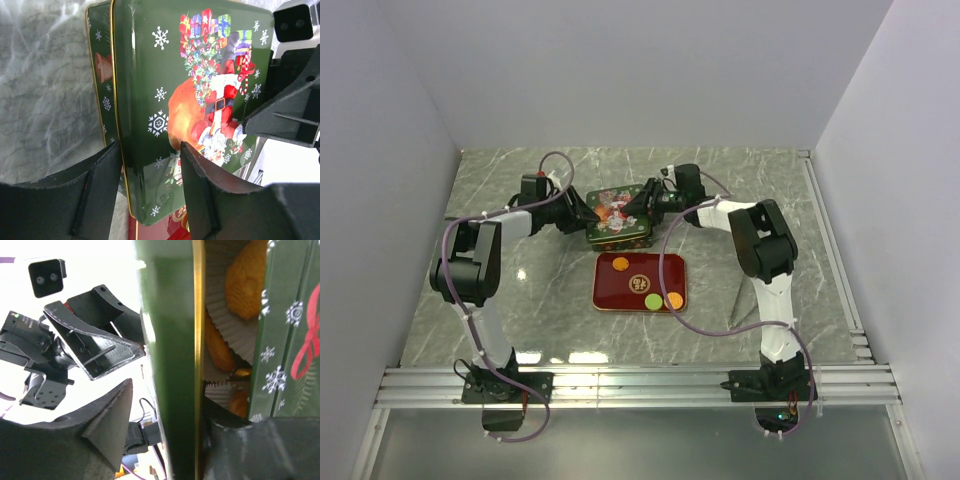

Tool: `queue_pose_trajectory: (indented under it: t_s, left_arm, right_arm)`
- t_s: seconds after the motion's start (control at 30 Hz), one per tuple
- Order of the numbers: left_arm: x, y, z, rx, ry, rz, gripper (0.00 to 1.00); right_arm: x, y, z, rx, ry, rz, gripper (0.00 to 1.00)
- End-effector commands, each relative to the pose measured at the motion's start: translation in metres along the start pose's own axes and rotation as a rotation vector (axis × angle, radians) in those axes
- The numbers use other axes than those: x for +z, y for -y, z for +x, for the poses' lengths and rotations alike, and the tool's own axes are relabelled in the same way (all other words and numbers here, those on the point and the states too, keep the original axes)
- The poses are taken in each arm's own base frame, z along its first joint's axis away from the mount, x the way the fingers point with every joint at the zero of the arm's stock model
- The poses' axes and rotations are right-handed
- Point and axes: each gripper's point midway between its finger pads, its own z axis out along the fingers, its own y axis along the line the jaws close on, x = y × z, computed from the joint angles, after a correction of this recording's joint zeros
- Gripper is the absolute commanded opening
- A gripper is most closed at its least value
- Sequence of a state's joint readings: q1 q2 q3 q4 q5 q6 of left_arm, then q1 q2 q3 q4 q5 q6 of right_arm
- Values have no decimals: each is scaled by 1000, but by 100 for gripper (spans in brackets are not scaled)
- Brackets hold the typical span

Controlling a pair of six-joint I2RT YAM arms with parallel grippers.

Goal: Pack the cookies

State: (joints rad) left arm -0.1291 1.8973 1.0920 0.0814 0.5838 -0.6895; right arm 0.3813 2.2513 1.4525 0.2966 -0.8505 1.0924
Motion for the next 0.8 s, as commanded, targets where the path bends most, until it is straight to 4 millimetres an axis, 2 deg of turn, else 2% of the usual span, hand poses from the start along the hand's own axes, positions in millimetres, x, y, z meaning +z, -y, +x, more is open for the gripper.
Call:
queue_pose_trajectory:
  t_s: [0.0, 0.47, 0.77]
  left_arm:
    - [3, 14, -11, 62, 15, 20, 54]
    - [6, 16, -13, 59, 15, 13, 53]
    - [10, 21, -17, 62, 10, 13, 52]
  right_arm:
    - [-19, -18, -6, -54, 38, 15, 54]
    - [-57, -4, -23, -94, 52, 196, 56]
    - [-92, 3, -35, -109, 86, 248, 56]
